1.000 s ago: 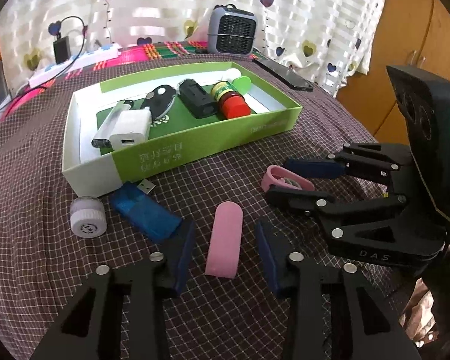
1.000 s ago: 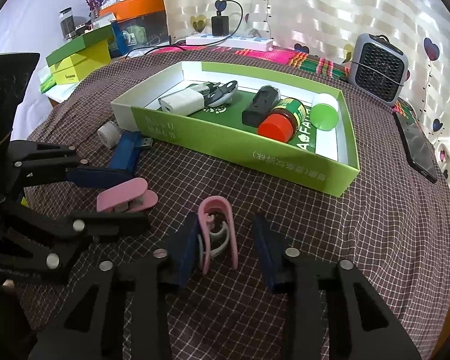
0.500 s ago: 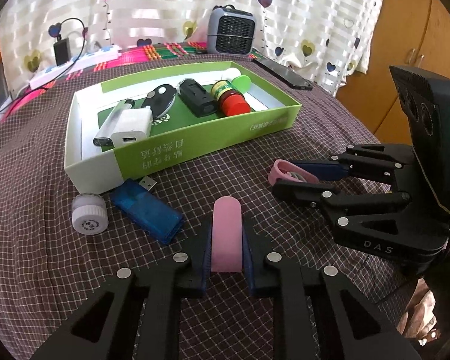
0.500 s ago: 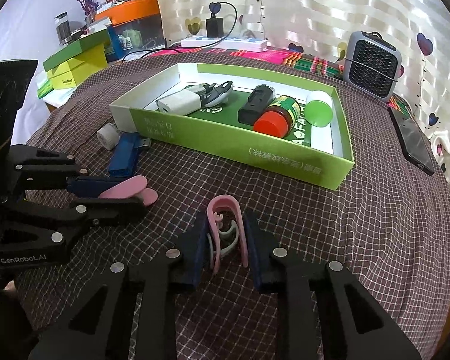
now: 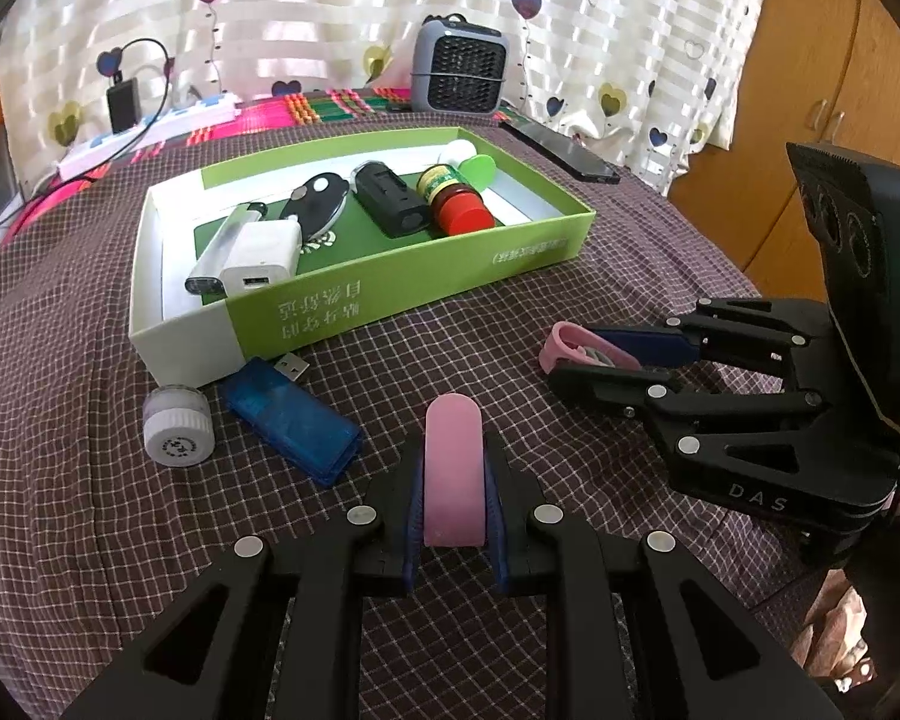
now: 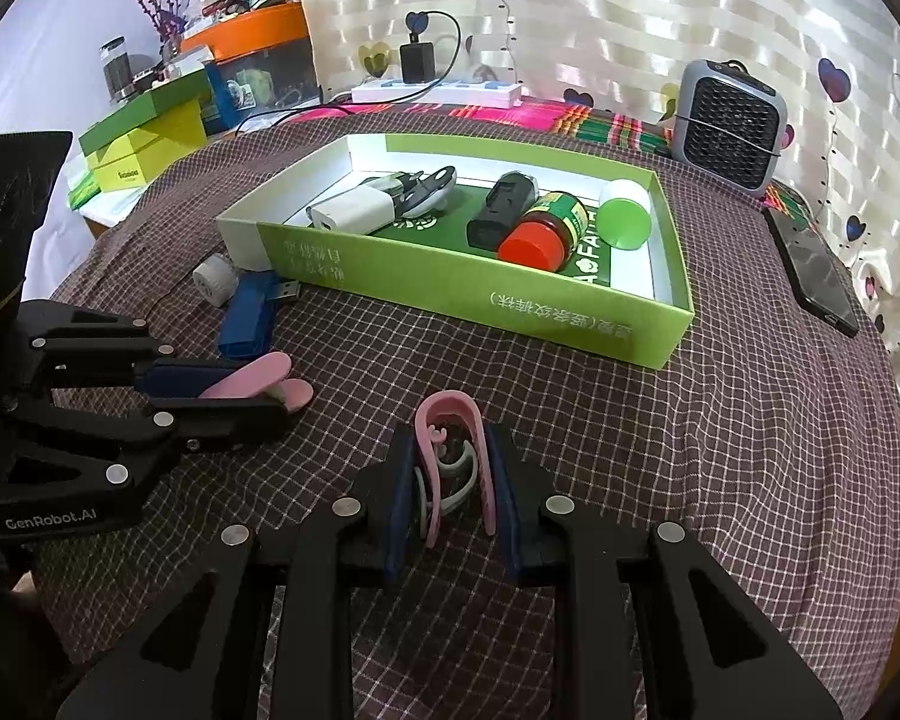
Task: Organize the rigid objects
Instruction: 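Carry the pink clip with the right gripper into the box while the left gripper carries the eraser there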
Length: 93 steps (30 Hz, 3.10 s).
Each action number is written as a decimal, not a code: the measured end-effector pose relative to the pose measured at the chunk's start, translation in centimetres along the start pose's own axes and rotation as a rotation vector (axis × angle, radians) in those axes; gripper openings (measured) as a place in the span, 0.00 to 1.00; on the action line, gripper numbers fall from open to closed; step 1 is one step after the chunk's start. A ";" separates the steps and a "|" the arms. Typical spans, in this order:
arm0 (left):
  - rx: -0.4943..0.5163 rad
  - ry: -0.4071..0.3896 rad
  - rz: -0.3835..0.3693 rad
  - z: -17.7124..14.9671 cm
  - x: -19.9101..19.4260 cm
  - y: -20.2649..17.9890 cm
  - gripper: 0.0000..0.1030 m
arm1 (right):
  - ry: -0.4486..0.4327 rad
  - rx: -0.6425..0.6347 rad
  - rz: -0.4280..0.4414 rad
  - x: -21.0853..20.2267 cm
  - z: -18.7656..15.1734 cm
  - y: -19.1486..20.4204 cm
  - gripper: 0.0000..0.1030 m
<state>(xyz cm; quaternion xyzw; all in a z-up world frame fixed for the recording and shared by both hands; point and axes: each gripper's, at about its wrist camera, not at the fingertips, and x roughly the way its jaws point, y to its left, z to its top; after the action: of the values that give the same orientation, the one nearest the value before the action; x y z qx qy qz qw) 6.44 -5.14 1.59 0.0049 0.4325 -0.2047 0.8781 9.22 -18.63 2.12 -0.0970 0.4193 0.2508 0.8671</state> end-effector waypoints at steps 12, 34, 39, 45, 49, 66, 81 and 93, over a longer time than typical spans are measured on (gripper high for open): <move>0.020 -0.051 0.004 1.0 -2.3 -0.2 0.17 | -0.033 0.031 0.003 -1.6 0.5 0.2 0.24; -0.012 -0.109 -0.015 2.6 -4.4 2.0 0.17 | -0.082 0.045 -0.003 -3.3 2.0 0.3 0.24; -0.008 -0.130 0.012 4.1 -4.8 3.2 0.17 | -0.095 0.042 -0.010 -3.4 3.1 0.2 0.24; -0.030 -0.149 0.027 6.1 -4.8 5.0 0.17 | -0.111 0.036 -0.008 -3.4 4.9 -0.1 0.24; -0.048 -0.156 0.032 7.3 -4.5 6.3 0.17 | -0.112 0.035 -0.004 -2.9 6.0 -0.2 0.24; -0.069 -0.104 0.043 10.8 0.2 10.0 0.17 | -0.008 0.056 0.052 3.1 9.2 -1.5 0.24; -0.062 -0.054 0.065 11.3 3.5 10.9 0.17 | 0.061 0.031 0.059 6.4 9.6 -1.5 0.23; -0.056 -0.026 0.072 11.0 4.4 11.1 0.17 | 0.068 0.022 0.051 6.9 9.8 -1.3 0.23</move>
<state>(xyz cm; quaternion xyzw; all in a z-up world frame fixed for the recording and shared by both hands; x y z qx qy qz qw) 21.21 1.38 3.29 -0.0069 0.4263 -0.1606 0.8902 20.14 -13.61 2.85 -0.0850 0.4535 0.2649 0.8467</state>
